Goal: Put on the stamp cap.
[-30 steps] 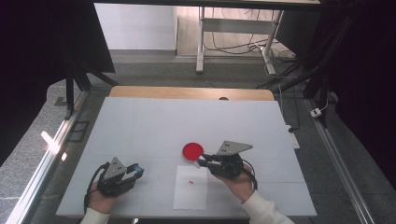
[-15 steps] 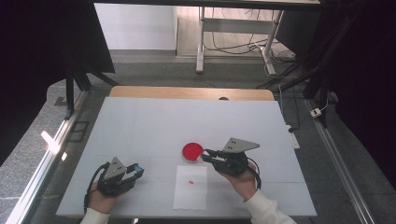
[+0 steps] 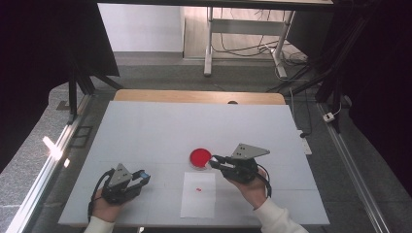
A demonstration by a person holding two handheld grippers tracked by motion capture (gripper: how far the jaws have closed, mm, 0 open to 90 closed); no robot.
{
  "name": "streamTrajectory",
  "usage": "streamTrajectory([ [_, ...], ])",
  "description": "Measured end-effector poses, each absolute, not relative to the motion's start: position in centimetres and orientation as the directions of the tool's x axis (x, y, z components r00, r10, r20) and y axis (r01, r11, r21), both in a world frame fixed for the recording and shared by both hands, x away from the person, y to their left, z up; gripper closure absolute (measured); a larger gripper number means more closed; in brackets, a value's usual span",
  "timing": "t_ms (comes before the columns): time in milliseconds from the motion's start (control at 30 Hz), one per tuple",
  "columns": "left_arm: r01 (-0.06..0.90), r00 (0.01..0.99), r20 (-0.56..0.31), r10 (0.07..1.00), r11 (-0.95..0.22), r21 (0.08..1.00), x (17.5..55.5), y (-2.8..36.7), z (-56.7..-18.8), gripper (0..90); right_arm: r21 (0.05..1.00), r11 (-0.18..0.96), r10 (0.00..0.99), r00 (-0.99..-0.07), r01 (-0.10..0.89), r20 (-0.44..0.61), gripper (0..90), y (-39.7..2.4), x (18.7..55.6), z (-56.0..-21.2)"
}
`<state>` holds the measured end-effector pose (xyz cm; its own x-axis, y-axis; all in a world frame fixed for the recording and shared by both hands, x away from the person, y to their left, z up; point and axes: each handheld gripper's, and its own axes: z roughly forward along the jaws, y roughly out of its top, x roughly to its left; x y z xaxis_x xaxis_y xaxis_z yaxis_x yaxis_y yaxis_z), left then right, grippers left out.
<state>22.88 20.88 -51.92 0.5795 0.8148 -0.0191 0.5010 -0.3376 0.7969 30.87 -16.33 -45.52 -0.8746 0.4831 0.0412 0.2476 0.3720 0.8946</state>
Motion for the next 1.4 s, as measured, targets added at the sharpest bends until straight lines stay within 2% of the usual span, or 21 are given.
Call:
streamTrajectory([
  [1400,0.464,0.626,-0.016,0.78,-0.356,0.811,23.7,18.5,-51.3,64.5,0.892,0.379,0.479,-0.877,0.247,0.04,76.1,-16.1,30.9,-45.7],
])
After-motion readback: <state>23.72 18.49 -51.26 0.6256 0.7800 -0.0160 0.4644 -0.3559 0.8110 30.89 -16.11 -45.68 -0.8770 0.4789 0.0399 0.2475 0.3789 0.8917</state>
